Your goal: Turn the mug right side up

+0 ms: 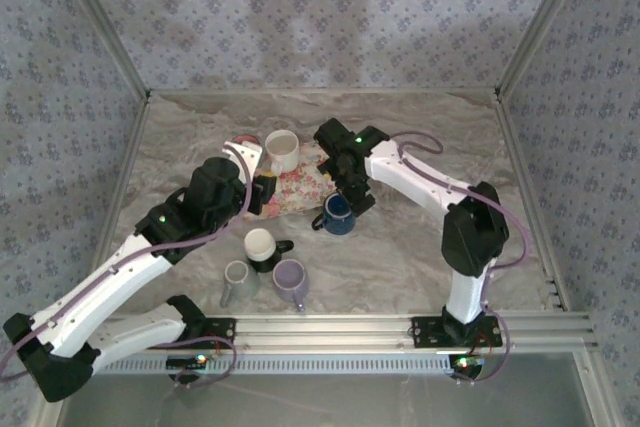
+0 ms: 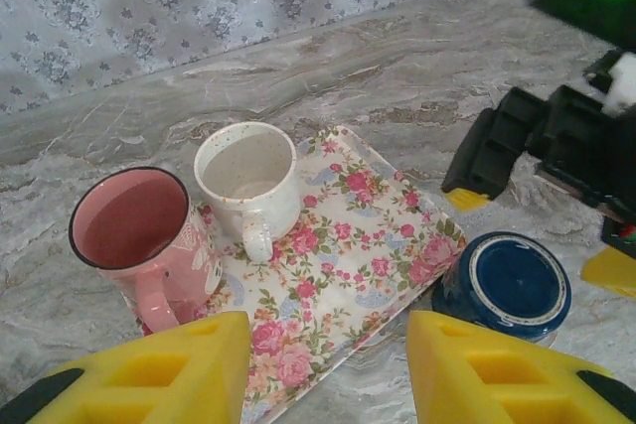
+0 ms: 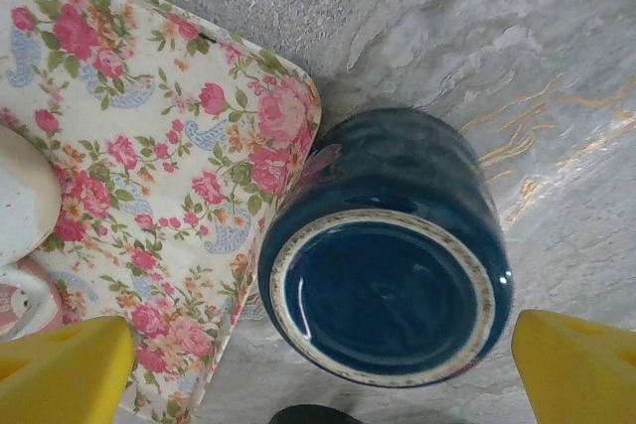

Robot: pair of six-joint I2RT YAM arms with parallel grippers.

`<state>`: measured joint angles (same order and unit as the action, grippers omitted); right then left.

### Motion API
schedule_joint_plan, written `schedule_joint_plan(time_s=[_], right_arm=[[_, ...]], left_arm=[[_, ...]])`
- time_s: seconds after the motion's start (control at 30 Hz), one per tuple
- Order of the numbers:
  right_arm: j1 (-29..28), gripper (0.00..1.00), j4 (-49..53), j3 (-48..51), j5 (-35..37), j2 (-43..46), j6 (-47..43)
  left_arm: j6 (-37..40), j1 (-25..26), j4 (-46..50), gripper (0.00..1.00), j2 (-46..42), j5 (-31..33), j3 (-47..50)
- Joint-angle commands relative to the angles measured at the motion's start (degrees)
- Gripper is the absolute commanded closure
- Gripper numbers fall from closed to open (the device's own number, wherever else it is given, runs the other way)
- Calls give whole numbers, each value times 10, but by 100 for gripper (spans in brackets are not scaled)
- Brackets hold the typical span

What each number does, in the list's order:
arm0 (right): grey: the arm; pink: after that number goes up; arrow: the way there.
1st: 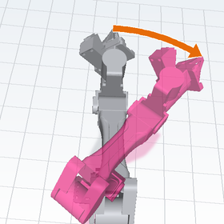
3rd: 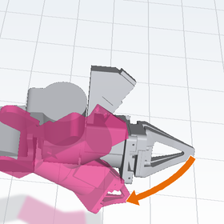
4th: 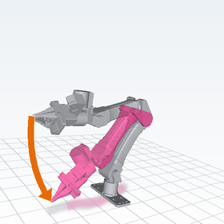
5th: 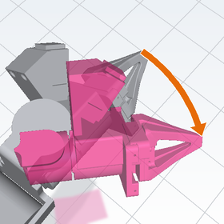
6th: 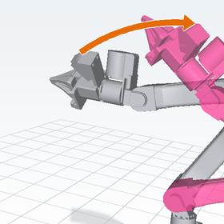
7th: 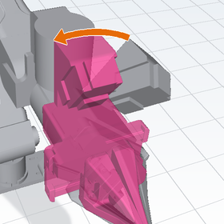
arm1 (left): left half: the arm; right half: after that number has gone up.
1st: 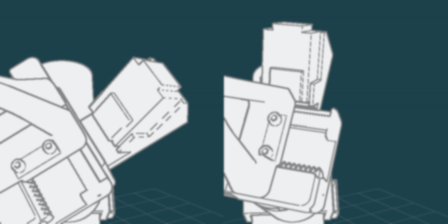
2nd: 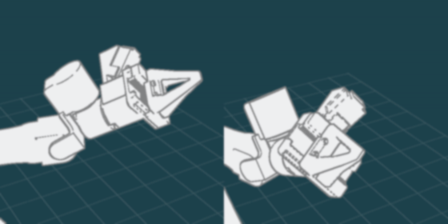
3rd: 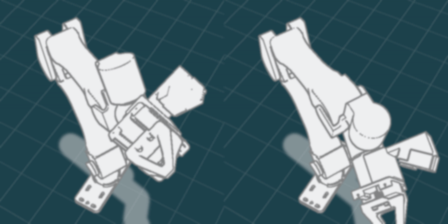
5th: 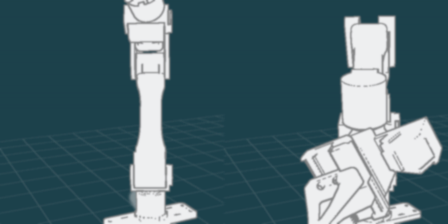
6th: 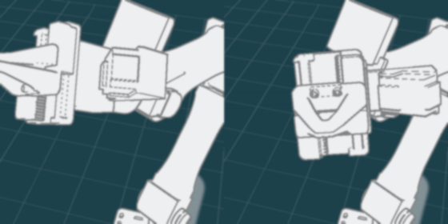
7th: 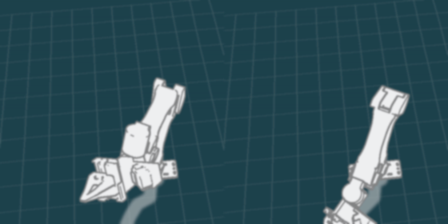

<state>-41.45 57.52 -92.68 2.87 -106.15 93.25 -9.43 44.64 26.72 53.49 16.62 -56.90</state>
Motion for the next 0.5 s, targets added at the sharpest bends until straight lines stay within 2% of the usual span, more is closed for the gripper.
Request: schedule_joint_plan(time_s=[0.0, 0.47], right_arm=[[-5, 0, 30, -19, -13, -29, 29], [-1, 0, 34, 3, -29, -40, 28]], left_arm=[[17, 9, -22, 55, -20, 22, 6], [33, 20, -36, 55, -40, 51, 18]])
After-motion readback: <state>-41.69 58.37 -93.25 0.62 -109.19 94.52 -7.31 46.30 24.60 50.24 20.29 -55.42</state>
